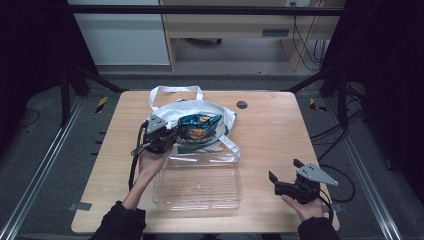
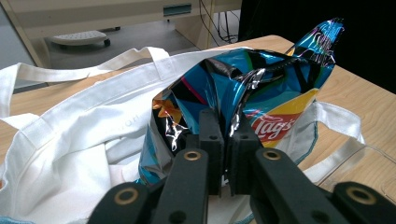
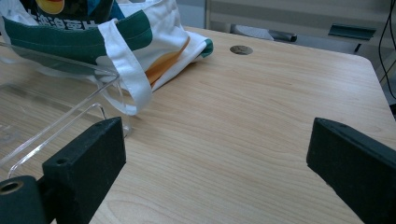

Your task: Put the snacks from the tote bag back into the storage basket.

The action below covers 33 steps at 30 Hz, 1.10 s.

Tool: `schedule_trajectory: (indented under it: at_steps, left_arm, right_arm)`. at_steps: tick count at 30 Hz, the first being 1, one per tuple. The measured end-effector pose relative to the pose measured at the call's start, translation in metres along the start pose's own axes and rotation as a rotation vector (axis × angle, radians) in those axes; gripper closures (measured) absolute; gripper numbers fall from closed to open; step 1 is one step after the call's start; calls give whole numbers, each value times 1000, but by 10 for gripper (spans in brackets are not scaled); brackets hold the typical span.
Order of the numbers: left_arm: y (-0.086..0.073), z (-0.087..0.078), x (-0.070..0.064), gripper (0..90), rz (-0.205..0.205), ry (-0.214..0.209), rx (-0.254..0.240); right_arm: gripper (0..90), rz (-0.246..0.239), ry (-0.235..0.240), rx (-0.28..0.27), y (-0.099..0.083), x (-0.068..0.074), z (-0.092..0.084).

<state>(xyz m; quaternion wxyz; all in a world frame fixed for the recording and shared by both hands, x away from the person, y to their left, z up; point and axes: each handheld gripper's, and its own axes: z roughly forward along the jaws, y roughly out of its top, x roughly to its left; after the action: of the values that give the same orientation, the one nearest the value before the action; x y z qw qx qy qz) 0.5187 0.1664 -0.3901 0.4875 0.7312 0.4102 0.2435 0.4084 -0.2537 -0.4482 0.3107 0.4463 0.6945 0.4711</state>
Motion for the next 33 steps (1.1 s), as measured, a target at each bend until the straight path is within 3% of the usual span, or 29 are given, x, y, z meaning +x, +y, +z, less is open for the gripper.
schedule_trajectory:
  at_steps: [8,13,20,33]
  left_arm:
    - [-1,-2,-1,891,-23,5,-24]
    - [2,-9,-1,895,-37,-6,-67]
    - [12,-30,1,895,-74,-21,-176]
    - [27,-58,0,896,-101,-31,-286]
  right_arm:
    - [49,-1,2,4,0,0,0]
    - [49,-4,3,5,-1,0,0]
    - [49,-2,2,5,0,0,0]
    - [49,-5,1,6,-1,0,0]
